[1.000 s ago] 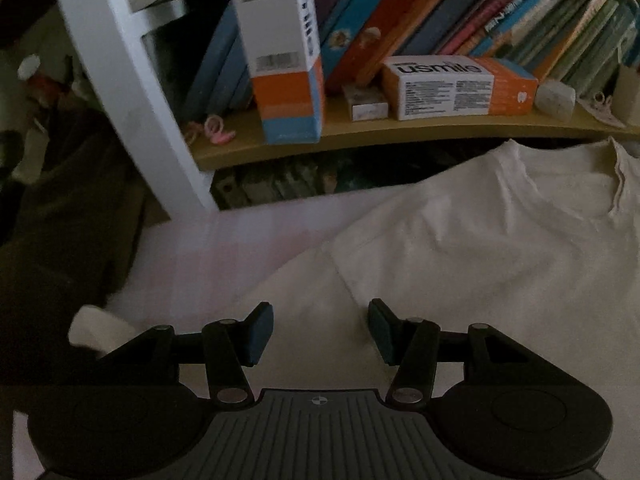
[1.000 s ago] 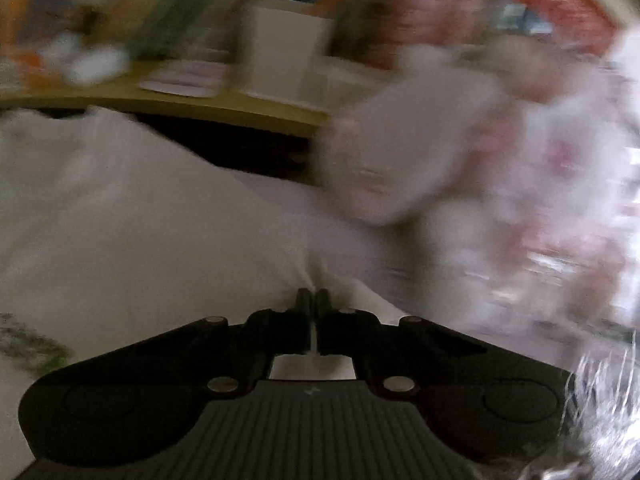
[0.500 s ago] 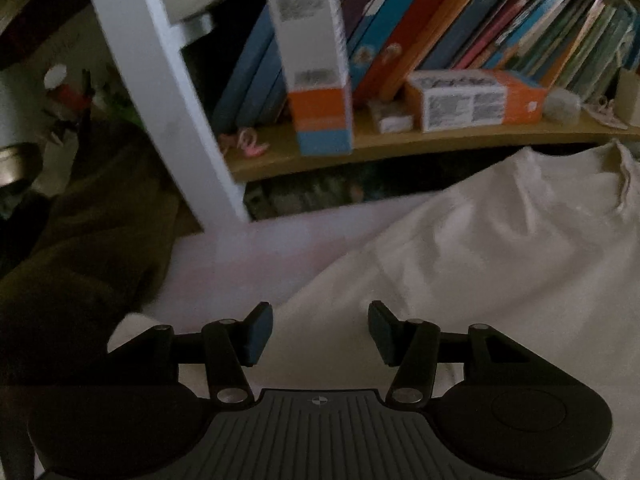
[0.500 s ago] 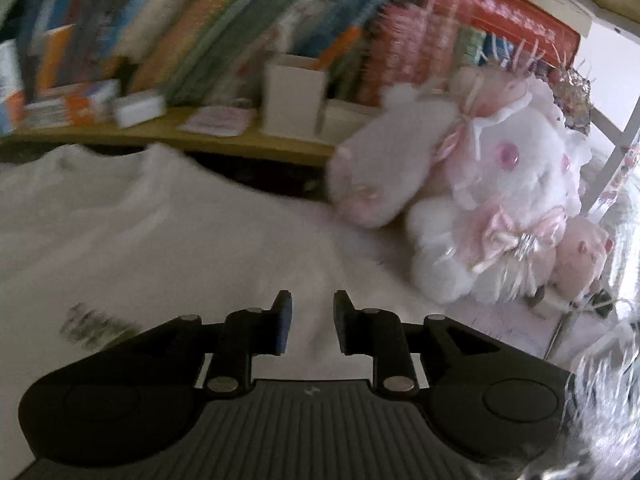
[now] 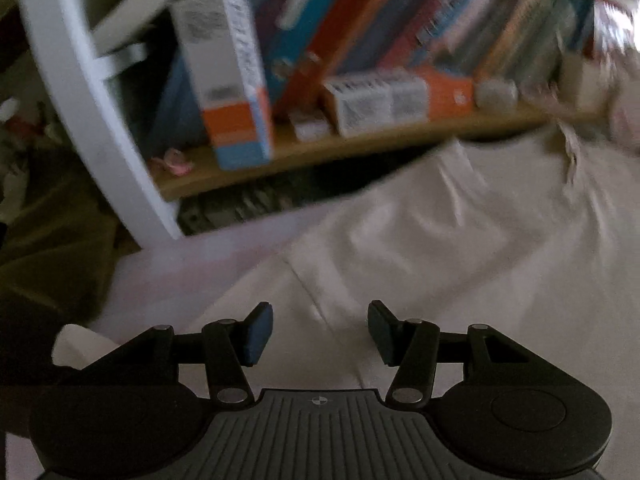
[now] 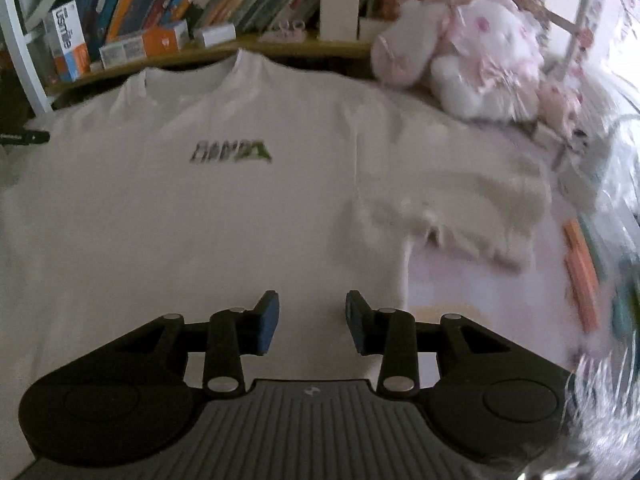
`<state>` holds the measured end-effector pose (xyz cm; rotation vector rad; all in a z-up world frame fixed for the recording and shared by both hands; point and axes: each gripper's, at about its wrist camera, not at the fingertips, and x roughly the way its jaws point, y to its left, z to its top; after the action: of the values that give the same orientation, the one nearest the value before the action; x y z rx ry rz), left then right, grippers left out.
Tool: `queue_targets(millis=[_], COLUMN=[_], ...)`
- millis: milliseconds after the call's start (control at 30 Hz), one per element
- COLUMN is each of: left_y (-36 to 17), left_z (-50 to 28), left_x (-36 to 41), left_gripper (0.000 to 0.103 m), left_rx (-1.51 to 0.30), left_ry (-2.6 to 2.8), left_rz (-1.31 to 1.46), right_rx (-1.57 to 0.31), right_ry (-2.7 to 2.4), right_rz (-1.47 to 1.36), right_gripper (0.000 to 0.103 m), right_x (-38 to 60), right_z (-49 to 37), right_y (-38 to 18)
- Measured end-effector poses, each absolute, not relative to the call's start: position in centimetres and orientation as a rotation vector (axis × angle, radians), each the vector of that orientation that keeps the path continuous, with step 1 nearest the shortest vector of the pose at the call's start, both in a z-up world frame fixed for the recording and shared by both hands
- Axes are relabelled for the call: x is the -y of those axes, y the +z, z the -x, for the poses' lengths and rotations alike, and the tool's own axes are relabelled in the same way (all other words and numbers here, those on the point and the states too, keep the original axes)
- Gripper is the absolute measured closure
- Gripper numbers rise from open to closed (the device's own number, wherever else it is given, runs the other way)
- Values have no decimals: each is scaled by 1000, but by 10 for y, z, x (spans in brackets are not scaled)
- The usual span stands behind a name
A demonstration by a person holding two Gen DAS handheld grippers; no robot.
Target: Fold clothes
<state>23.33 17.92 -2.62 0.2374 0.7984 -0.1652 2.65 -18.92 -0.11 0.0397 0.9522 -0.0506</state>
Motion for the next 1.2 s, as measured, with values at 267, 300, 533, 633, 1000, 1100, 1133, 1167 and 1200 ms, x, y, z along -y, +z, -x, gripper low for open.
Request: queue_targets(millis=[267,300,533,633,1000,1100,1133,1167,1200], left_y=[-29,-29,-28,-21,4,1,0,-1,-1], left_z=[-247,-248,-247,-235,-48,-38,-41,-45,-49], left_x=[-201,-199,-194,-182,-159,-175,-182,-189,-195], left_gripper=[42,42,40,42,42,42,42,42,42], left_rx=[-807,-800,-780,-775,-751,-778,-780,-782,-784], left_ry=[-57,-48,10,3,-246,-175,-150,-125,-100], left_rz=[-172,-194,-219,-264,-215,-146,-119,-92,-64], right_rx=[-955,-958,-962,-955,-960,-980,-976,-970,-966], right_ry=[-120,-133,-178,-194,-244,-230,-237,-239,-241], right_rz=[-62,-70,-89,-115,-138,-183,-192,-205,-218], right_gripper=[68,68,67,67,67,68,68,67,67], right_x=[198,202,221,228,254,259,260,261,260], right_z=[-11,-9,7,15,48,50,51,52,52], right_y=[0,0,-1,4,9,1,0,0,0])
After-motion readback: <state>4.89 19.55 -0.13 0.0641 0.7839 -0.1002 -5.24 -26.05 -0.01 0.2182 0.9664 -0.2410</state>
